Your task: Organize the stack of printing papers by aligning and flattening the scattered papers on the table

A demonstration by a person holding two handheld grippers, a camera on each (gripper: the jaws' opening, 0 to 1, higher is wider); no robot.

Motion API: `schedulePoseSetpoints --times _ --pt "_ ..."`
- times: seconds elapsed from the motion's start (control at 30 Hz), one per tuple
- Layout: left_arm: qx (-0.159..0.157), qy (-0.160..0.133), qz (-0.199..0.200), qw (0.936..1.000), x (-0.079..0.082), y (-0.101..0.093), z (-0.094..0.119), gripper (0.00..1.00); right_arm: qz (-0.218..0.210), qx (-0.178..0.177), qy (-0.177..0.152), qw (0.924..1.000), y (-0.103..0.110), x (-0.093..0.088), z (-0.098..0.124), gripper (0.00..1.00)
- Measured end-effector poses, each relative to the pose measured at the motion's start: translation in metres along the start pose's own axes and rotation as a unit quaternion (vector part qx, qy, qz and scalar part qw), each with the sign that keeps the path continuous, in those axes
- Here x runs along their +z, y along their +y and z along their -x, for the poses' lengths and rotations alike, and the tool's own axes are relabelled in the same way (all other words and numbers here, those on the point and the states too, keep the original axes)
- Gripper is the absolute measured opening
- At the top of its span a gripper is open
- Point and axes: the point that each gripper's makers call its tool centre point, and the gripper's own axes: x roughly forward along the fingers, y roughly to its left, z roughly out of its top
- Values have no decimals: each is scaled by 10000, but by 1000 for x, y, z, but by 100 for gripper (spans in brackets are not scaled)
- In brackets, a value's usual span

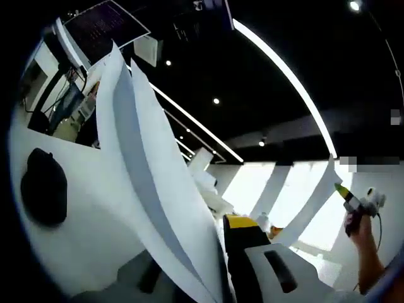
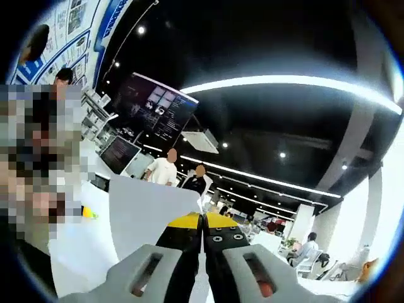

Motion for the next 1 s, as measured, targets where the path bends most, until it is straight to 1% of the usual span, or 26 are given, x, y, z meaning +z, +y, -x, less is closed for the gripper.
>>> schedulePoseSetpoints --times 0.1,0.2,0.3,0.4,0.47,0.5,0.53,0.6,0.73,1.0 --pt "7 24 -11 10000 -1 0 0 12 211 31 5 9998 5 14 -2 0" --pt "7 21 -5 10000 -1 -1 0 12 223 77 -57 9997 7 26 -1 0" --pt "-3 2 -5 10000 -1 -1 0 12 131 127 -195 9996 7 40 1 0" --pt "-1 6 1 10000 -1 -1 0 12 69 108 -267 9996 3 51 3 0" --pt "-4 7 -2 10000 -1 0 0 12 -67 164 -399 9990 1 59 4 0" --pt "-8 9 -15 10000 -1 0 -1 12 -235 207 -400 9987 -2 62 3 0" --pt "-9 13 -24 10000 -1 0 -1 12 -350 211 -377 9985 -4 64 2 0" --pt "-9 23 -32 10000 -1 1 -1 12 -440 221 -383 9980 -8 68 1 0" --pt "-34 -4 -33 10000 0 1 -1 12 -670 315 -460 9962 -7 75 0 0" --pt "-57 -29 21 10000 2 5 -1 12 -804 483 -479 9944 0 82 2 0"
